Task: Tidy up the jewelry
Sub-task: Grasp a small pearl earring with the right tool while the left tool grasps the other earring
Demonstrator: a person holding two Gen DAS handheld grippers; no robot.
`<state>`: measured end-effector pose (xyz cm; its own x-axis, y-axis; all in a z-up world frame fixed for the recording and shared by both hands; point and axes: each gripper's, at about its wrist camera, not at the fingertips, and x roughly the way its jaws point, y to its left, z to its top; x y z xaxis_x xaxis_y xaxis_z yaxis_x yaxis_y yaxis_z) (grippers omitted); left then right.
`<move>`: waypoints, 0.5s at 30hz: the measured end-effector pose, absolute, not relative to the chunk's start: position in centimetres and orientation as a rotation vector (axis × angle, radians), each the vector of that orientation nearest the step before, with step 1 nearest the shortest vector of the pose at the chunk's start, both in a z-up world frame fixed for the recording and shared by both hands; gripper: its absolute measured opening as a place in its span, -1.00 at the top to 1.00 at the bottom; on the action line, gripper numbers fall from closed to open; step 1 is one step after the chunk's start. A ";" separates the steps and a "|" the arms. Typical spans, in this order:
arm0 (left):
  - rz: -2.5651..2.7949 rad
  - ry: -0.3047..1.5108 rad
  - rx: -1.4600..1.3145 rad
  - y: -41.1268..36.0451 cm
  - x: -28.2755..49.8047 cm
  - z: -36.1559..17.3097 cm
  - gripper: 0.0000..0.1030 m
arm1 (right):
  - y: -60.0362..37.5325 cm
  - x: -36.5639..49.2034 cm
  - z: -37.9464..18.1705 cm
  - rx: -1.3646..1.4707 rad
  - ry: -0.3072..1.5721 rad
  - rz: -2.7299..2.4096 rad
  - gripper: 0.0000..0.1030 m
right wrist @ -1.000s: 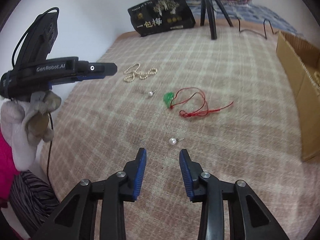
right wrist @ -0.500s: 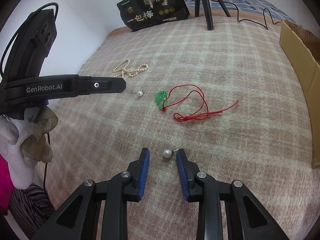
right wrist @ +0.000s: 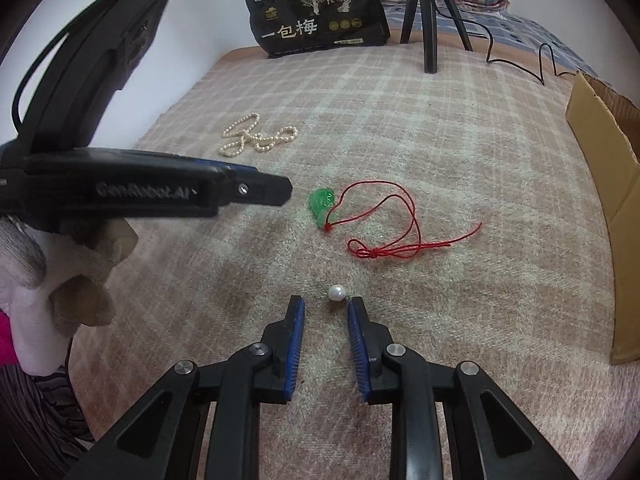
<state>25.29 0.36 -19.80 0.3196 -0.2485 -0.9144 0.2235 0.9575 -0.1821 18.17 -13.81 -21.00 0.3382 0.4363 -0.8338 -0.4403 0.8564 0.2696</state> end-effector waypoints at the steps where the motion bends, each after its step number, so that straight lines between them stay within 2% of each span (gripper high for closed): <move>1: -0.308 1.205 -0.015 0.3 25.3 -19.9 0.45 | -13.9 18.1 -20.9 -0.006 1.080 0.577 0.57; 6: -0.305 1.202 -0.012 0.5 25.3 -19.8 0.45 | -14.4 17.6 -20.1 -0.046 1.034 0.588 0.53; 9: -0.306 1.203 -0.011 0.5 25.2 -19.7 0.45 | -14.1 17.6 -20.0 -0.096 1.008 0.599 0.45; 15: -0.301 1.200 -0.004 0.7 25.0 -19.7 0.45 | -12.9 17.8 -20.6 -0.162 0.995 0.617 0.45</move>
<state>25.04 0.70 -19.72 0.3278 -0.2319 -0.9158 0.2279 0.9602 -0.1616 17.76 -12.93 -20.58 0.3910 0.4117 -0.8232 -0.5549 0.8190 0.1461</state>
